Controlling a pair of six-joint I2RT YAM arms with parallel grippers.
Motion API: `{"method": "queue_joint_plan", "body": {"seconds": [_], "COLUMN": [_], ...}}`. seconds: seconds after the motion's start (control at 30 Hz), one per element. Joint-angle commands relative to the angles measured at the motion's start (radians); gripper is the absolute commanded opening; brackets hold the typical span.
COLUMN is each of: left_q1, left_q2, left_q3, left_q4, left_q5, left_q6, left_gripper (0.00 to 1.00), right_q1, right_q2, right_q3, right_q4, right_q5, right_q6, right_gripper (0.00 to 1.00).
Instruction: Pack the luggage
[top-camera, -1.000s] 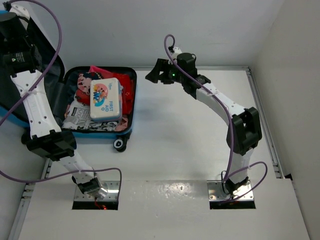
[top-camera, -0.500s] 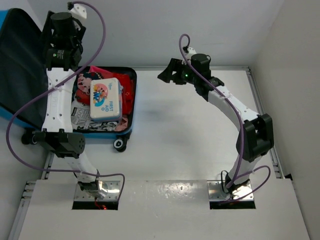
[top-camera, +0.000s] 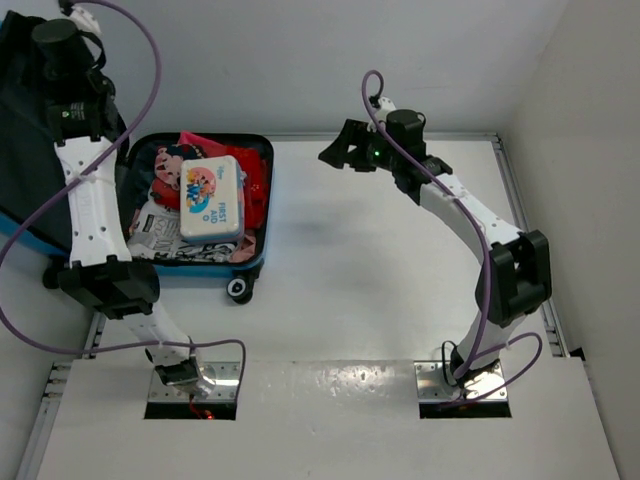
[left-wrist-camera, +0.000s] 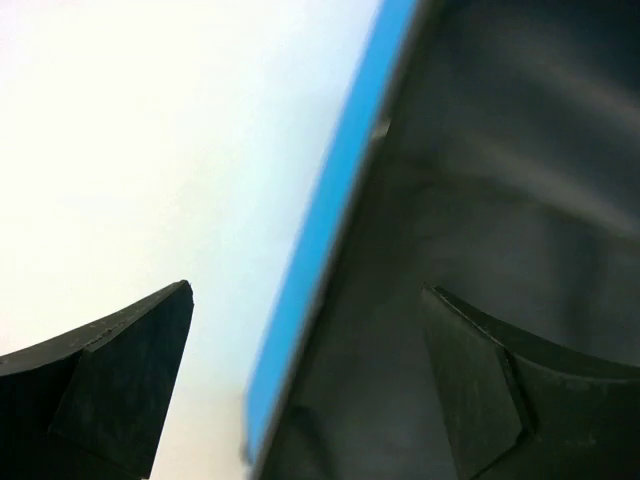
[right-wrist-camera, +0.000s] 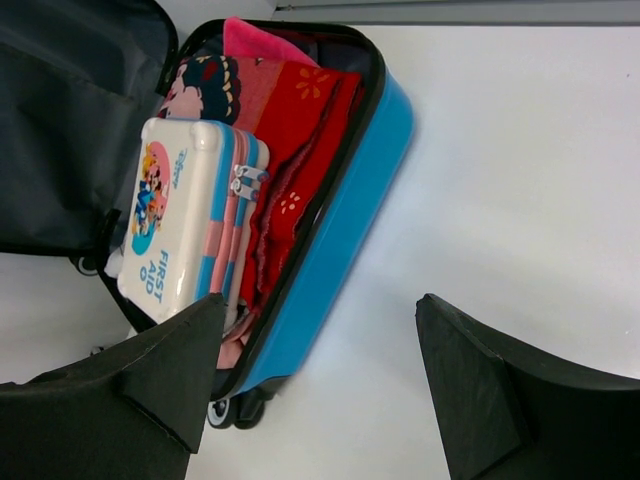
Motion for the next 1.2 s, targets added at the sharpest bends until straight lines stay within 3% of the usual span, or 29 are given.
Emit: {"method": "queue_joint_plan", "body": {"seconds": [0.0,0.23,0.37,0.47,0.5,0.6,0.67,0.7,0.8,0.87,0.9,0.93,0.97,1.03,1.1,1.13,1.17], "left_q1": [0.068,0.182,0.191,0.167,0.151,0.067,-0.02,-0.052,-0.209,-0.312,-0.429,-0.497,-0.646,-0.81,-0.968,-1.101,-1.155], "left_q2": [-0.011,0.066,0.09,0.101,0.101,0.069,0.037,0.037,0.017,0.008,0.007,-0.023,-0.035,-0.045,-0.01,0.024,0.117], "left_q3": [-0.009,-0.009,-0.032,-0.032,-0.032,-0.078,-0.144,-0.157,-0.176,-0.2,-0.213,-0.231,-0.266,-0.276,-0.186,-0.123,-0.042], "left_q4": [0.079,0.105,0.164,0.203,0.212,0.278,0.322,0.348,0.349,0.349,0.349,0.349,0.349,0.349,0.336,0.321,0.3], "left_q5": [-0.032,0.03,0.059,0.077,0.077,0.097,0.106,0.106,0.106,0.126,0.149,0.178,0.247,0.316,0.373,0.373,0.361], "left_q6": [0.112,0.134,0.143,0.143,0.152,0.183,0.192,0.203,0.184,0.149,0.132,0.087,0.06,0.011,-0.079,-0.114,-0.162], "left_gripper": [0.99,0.99,0.92,0.63,0.45,0.23,0.2,0.13,0.12,0.41,0.56,0.87,1.0,1.0,1.0,1.0,1.0], "right_q1": [0.003,0.015,0.013,0.01,0.009,-0.005,-0.008,-0.022,-0.043,-0.06,-0.065,-0.078,-0.079,-0.092,-0.097,-0.102,-0.106], "right_q2": [0.023,0.06,0.066,0.057,0.056,0.043,0.026,0.02,0.0,-0.019,-0.028,-0.031,-0.045,-0.046,-0.057,-0.059,-0.063], "right_q3": [0.063,0.09,0.093,0.085,0.077,0.054,0.033,0.028,0.007,-0.006,-0.019,-0.027,-0.042,-0.064,-0.084,-0.09,-0.105], "right_q4": [0.036,0.041,0.041,0.043,0.043,0.044,0.044,0.046,0.041,0.036,0.033,0.033,0.033,0.008,-0.006,-0.013,-0.034], "right_q5": [-0.022,-0.018,-0.012,-0.01,-0.011,-0.012,-0.015,-0.015,-0.022,-0.031,-0.036,-0.038,-0.038,-0.042,-0.019,-0.009,0.004], "right_q6": [0.003,0.006,0.006,0.0,0.0,0.0,-0.003,-0.003,-0.003,-0.002,-0.002,-0.003,-0.002,-0.006,-0.009,-0.025,-0.026], "right_gripper": [0.77,0.77,0.77,0.77,0.77,0.77,0.77,0.77,0.77,0.77,0.77,0.77,0.77,0.77,0.77,0.77,0.77]}}
